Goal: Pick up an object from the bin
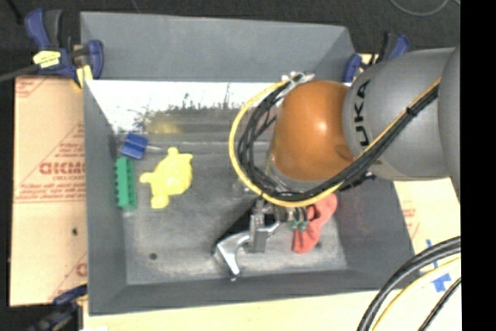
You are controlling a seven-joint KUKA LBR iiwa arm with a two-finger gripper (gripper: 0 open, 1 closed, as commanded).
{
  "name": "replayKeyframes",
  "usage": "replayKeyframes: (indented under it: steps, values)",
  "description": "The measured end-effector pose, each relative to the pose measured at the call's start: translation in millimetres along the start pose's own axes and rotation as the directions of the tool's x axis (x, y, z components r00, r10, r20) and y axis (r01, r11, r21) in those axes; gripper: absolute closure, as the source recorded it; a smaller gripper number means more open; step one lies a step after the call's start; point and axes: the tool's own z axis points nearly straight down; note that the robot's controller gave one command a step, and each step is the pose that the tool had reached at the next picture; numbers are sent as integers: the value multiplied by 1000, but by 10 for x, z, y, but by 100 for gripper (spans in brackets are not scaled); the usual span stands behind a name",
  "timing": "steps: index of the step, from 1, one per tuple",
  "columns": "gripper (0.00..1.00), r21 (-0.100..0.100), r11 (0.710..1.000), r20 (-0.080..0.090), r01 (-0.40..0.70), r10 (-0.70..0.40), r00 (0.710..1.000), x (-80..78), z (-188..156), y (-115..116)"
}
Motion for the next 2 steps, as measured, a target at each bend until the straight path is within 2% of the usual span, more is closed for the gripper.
replayKeyframes:
  steps: [1, 2]
  values:
    - [0, 0, 997, 1, 83, -83, 997, -120, 152, -145]
    - [0, 1, 993, -5, 115, -115, 993, -202, 454, -272]
